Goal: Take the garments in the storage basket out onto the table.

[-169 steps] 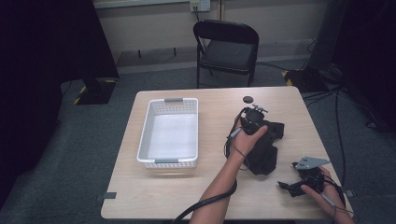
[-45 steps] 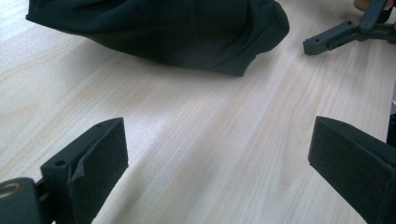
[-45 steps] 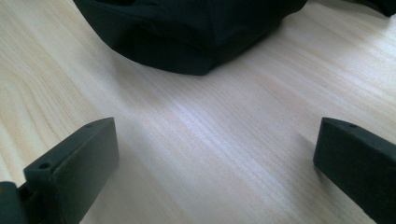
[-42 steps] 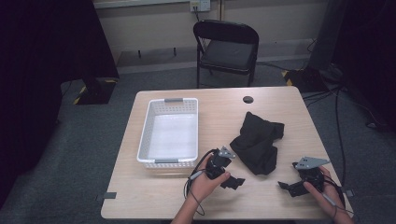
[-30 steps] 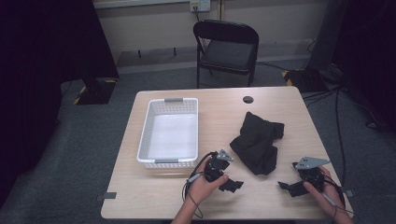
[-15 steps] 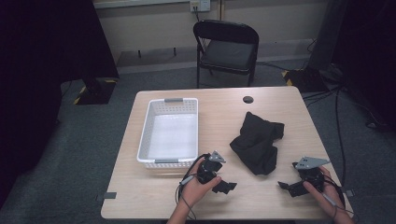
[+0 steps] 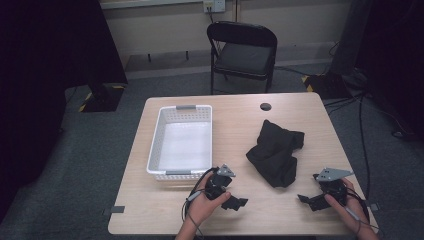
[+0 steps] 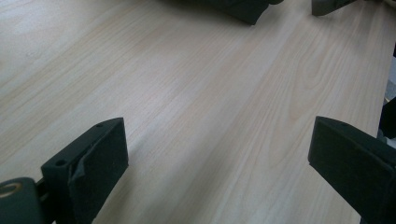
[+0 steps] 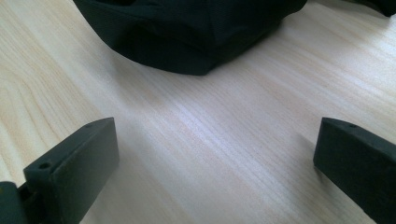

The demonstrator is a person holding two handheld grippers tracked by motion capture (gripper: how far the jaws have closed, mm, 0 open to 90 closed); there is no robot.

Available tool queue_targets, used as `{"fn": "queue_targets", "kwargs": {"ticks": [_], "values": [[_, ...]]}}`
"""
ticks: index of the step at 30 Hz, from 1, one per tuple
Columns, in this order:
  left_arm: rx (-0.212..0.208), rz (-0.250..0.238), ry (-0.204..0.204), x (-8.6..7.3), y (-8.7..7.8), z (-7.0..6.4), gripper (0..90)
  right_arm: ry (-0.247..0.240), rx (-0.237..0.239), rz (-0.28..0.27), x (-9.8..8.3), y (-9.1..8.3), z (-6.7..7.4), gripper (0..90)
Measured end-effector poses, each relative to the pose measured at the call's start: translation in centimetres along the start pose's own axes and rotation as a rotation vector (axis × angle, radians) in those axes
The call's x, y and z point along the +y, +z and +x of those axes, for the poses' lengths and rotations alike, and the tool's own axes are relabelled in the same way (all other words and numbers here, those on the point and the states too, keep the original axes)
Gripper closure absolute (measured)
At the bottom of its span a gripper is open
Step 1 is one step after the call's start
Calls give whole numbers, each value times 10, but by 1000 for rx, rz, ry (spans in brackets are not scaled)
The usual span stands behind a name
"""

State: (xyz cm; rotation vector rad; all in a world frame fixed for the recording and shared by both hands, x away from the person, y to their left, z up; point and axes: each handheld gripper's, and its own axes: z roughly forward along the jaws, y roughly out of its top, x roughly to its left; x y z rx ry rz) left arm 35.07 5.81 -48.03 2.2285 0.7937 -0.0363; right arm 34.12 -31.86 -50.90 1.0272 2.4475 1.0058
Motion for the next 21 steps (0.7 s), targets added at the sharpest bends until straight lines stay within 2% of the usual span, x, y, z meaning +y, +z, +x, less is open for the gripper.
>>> {"fn": "queue_targets", "kwargs": {"ticks": [11,21], "values": [[2,4,-7,-10,-4,3,43,0,0,0,0,0,0,0],[16,-1,-30,-21,-10,9,44,0,0,0,0,0,0,0]]}}
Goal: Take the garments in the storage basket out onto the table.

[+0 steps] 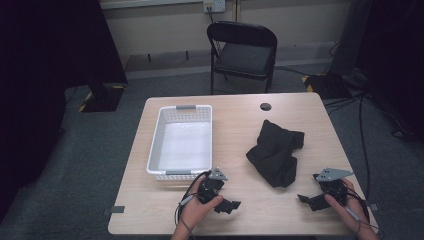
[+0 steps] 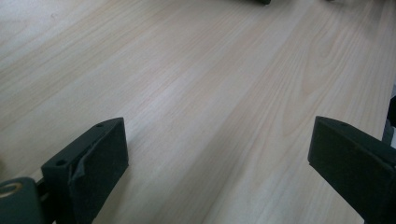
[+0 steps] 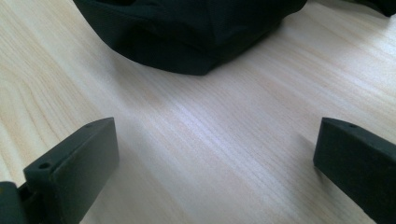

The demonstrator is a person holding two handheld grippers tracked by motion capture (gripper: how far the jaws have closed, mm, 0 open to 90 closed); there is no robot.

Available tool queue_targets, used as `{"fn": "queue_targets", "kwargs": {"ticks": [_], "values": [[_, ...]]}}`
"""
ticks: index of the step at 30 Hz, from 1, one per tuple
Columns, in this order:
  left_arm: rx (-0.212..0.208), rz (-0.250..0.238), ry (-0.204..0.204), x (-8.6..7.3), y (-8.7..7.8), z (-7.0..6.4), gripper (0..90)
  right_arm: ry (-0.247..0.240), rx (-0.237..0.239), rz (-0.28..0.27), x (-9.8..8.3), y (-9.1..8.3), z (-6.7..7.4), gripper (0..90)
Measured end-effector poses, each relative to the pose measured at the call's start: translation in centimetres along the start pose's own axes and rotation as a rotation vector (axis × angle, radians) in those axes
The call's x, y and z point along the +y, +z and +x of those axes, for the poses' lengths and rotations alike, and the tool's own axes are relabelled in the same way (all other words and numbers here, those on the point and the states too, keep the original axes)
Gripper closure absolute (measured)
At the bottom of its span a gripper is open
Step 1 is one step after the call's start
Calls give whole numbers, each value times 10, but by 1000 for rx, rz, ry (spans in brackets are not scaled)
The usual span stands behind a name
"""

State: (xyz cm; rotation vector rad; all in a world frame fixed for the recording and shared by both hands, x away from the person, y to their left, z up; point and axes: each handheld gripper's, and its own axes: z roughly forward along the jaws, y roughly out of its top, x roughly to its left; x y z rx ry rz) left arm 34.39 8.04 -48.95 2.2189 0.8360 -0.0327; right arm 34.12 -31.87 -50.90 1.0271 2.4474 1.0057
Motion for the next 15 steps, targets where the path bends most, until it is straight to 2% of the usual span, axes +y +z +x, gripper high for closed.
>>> {"fn": "queue_targets", "kwargs": {"ticks": [15], "values": [[22,-21,-29,-15,-13,10,45,0,0,0,0,0,0,0]]}}
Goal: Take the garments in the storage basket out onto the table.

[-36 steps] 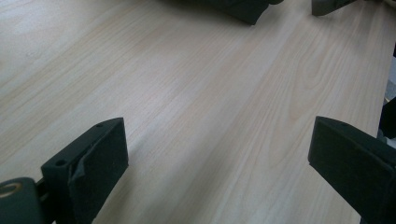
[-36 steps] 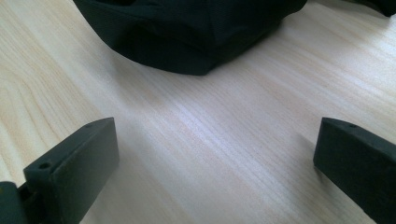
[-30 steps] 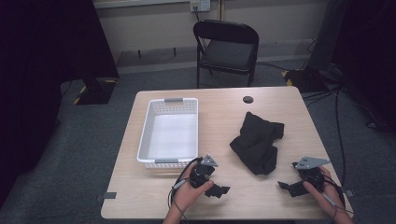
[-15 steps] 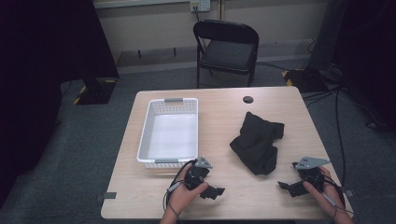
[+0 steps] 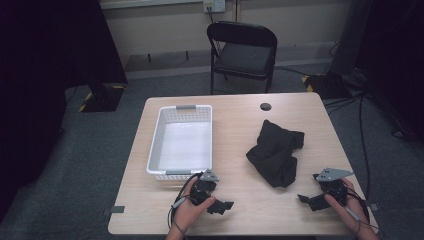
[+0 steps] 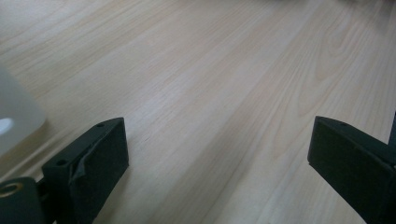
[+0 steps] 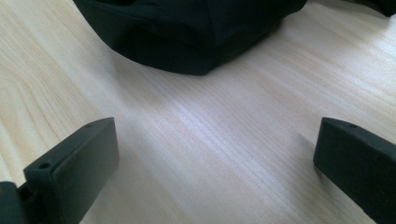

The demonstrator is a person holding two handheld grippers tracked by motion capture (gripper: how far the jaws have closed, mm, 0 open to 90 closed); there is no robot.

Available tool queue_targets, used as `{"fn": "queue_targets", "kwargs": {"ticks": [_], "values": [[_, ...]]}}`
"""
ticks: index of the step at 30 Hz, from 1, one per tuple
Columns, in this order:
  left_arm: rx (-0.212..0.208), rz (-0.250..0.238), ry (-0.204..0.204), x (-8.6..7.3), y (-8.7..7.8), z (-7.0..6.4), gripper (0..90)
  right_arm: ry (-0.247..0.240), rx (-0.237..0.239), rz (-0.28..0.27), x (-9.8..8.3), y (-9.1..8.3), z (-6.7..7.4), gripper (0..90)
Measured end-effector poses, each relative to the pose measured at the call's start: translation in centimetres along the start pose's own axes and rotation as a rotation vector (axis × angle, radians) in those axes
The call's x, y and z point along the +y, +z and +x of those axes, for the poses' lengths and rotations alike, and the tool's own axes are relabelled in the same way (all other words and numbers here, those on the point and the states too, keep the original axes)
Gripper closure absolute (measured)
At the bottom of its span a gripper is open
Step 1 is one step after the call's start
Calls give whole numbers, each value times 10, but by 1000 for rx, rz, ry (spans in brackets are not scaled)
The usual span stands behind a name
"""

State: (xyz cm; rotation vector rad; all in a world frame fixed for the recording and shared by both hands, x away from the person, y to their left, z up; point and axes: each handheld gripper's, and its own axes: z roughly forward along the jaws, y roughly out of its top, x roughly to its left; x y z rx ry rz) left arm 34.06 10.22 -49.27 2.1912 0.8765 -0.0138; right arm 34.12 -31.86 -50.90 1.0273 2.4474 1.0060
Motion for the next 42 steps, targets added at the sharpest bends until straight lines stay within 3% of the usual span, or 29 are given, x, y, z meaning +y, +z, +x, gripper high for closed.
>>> {"fn": "queue_targets", "kwargs": {"ticks": [11,19,31,42], "values": [[15,-5,-15,-8,-7,6,46,0,0,0,0,0,0,0],[44,-38,-39,-15,-18,14,46,0,0,0,0,0,0,0],[57,-60,-56,-24,-30,22,46,0,0,0,0,0,0,0],[84,-53,-57,-31,-39,26,46,0,0,0,0,0,0,0]]}}
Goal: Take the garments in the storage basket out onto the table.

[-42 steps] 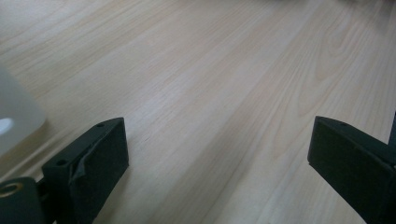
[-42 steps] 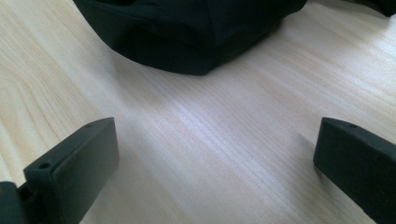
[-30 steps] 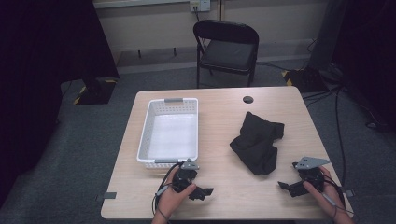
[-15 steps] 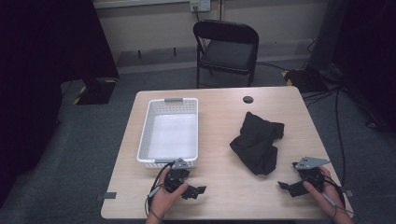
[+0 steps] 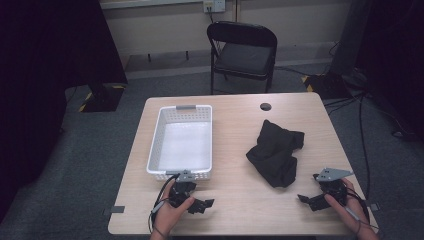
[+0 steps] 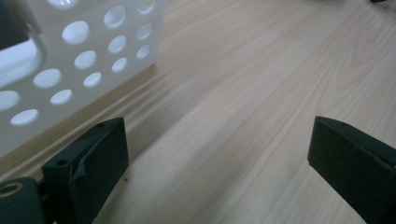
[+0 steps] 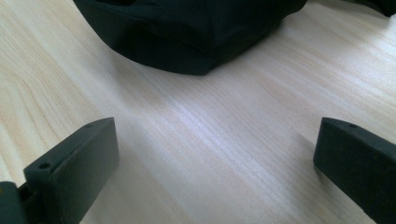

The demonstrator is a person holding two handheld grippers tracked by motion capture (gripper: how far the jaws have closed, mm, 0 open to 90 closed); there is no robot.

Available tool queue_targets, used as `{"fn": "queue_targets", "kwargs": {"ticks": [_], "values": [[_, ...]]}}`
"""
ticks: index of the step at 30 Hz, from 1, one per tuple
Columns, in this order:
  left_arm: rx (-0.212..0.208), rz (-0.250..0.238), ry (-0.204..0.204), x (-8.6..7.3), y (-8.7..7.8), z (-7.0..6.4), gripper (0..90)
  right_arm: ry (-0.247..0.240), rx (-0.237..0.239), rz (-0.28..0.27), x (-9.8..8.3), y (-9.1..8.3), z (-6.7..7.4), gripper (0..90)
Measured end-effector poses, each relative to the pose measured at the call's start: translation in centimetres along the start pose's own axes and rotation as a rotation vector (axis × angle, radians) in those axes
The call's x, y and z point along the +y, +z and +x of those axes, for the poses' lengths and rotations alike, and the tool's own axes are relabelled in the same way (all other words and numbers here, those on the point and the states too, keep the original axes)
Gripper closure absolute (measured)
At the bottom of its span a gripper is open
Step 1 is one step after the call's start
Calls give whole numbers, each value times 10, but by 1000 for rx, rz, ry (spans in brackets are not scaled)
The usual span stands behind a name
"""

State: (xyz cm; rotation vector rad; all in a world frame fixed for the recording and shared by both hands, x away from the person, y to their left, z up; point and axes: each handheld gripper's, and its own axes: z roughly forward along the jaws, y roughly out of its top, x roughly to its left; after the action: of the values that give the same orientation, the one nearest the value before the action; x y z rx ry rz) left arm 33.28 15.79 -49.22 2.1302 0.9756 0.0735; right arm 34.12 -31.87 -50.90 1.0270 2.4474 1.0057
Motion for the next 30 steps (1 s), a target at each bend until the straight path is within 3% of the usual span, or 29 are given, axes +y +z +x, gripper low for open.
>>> {"fn": "queue_targets", "kwargs": {"ticks": [19,30], "values": [[32,-54,-46,-12,-20,16,45,0,0,0,0,0,0,0],[56,-50,-66,-22,-25,25,45,0,0,0,0,0,0,0]]}}
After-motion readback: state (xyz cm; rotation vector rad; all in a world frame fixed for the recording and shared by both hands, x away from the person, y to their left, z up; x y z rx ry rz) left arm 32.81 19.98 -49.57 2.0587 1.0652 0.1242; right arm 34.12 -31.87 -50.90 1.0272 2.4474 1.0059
